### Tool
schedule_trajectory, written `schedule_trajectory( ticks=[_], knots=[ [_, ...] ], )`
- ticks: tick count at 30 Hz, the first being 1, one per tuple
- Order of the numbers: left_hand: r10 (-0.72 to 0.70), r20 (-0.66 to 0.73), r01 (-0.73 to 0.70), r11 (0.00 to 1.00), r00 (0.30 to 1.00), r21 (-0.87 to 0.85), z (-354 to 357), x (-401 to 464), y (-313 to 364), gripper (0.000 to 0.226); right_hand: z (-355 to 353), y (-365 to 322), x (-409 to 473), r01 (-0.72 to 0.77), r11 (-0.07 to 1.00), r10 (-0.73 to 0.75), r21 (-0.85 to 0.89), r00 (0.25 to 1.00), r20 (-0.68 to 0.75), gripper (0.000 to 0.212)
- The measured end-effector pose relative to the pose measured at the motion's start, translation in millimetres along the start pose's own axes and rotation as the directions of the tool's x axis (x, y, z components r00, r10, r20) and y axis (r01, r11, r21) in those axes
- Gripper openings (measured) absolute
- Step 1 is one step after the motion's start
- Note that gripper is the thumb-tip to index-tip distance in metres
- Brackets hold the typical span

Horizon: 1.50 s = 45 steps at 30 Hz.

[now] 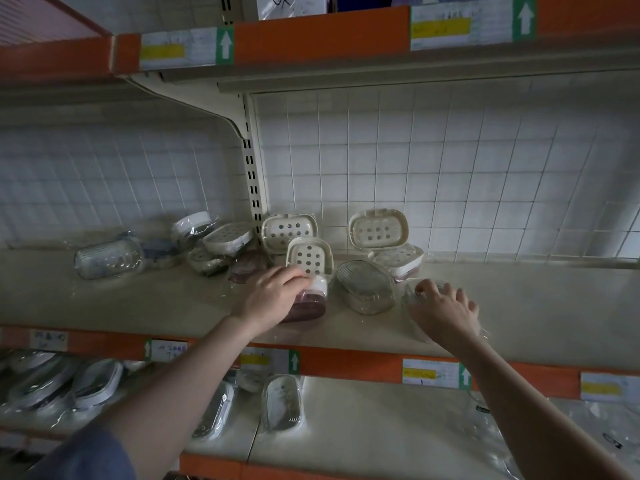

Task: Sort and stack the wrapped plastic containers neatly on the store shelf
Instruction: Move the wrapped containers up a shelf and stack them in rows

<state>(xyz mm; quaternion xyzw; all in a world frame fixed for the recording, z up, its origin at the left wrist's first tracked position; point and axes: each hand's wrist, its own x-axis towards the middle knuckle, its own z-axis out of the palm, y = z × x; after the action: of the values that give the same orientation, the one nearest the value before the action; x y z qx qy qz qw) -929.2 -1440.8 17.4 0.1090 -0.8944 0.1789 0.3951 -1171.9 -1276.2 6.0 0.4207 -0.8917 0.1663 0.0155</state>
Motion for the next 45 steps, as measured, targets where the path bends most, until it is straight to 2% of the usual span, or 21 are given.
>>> schedule_trajectory(
  ticks=[4, 7, 10, 15, 18, 22, 27, 31, 34, 36, 39, 45],
  knots=[
    [-0.060, 0.116, 0.059, 0.998, 0.991, 0.017, -2.9, -4.8, -3.4, 0.043, 1.9, 1.1, 0.1, -0.009, 1.000, 0.009, 0.004, 1.000, -0.013, 0.045],
    [-0.124, 0.276, 0.098, 0.990, 0.953, 0.105, 1.3, -8.6, -7.0, 0.071, 2.7, 1.3, 0.4, -0.003, 1.000, 0.003, 0.000, 1.000, -0.009, 0.045],
    [-0.149, 0.369, 0.094, 0.982, 0.917, 0.162, 6.0, -11.6, -11.9, 0.090, 2.5, 0.7, 0.6, -0.002, 1.000, 0.002, -0.006, 1.000, -0.009, 0.046],
    [-0.259, 0.378, 0.189, 0.959, 0.889, 0.214, 12.9, -9.2, -14.7, 0.121, 2.9, 1.6, 0.2, 0.007, 1.000, -0.008, -0.020, 1.000, -0.028, 0.046],
    [-0.281, 0.362, 0.212, 0.953, 0.889, 0.217, 18.4, -8.4, -18.3, 0.132, 4.1, 0.5, -0.8, -0.012, 1.000, 0.010, -0.022, 0.998, -0.062, 0.055],
    [-0.283, 0.379, 0.209, 0.952, 0.881, 0.225, 24.2, -8.1, -21.2, 0.130, 5.8, -1.9, -0.4, -0.027, 0.999, 0.024, -0.030, 0.995, -0.098, 0.060],
    [-0.336, 0.355, 0.292, 0.941, 0.873, 0.171, 27.4, -8.0, -23.1, 0.112, 8.1, -3.0, -1.9, -0.082, 0.996, 0.078, -0.025, 0.988, -0.135, 0.062],
    [-0.419, 0.315, 0.391, 0.908, 0.852, 0.150, 18.8, -7.8, -15.3, 0.106, 1.9, -7.5, -4.6, -0.103, 0.993, 0.100, -0.057, 0.994, -0.053, 0.053],
    [-0.510, 0.375, 0.508, 0.854, 0.774, 0.114, 6.9, -7.4, -8.8, 0.107, -3.6, -6.9, -9.0, -0.054, 0.997, 0.054, -0.063, 0.999, -0.009, 0.052],
    [-0.548, 0.426, 0.587, 0.808, 0.720, 0.048, -0.2, -7.1, -3.6, 0.110, -6.1, -5.3, -12.9, -0.032, 0.998, 0.030, -0.060, 0.999, -0.037, 0.051],
    [-0.604, 0.432, 0.691, 0.720, 0.670, -0.065, -14.0, -4.2, 8.0, 0.106, -12.1, -6.7, -19.2, -0.015, 1.000, 0.013, -0.014, 0.996, -0.093, 0.049],
    [-0.719, 0.349, 0.746, 0.661, 0.601, 0.077, -48.5, -14.4, 31.6, 0.107, -25.0, -14.3, -40.5, 0.048, 0.999, -0.046, 0.008, 0.989, -0.140, 0.043]
  ],
)
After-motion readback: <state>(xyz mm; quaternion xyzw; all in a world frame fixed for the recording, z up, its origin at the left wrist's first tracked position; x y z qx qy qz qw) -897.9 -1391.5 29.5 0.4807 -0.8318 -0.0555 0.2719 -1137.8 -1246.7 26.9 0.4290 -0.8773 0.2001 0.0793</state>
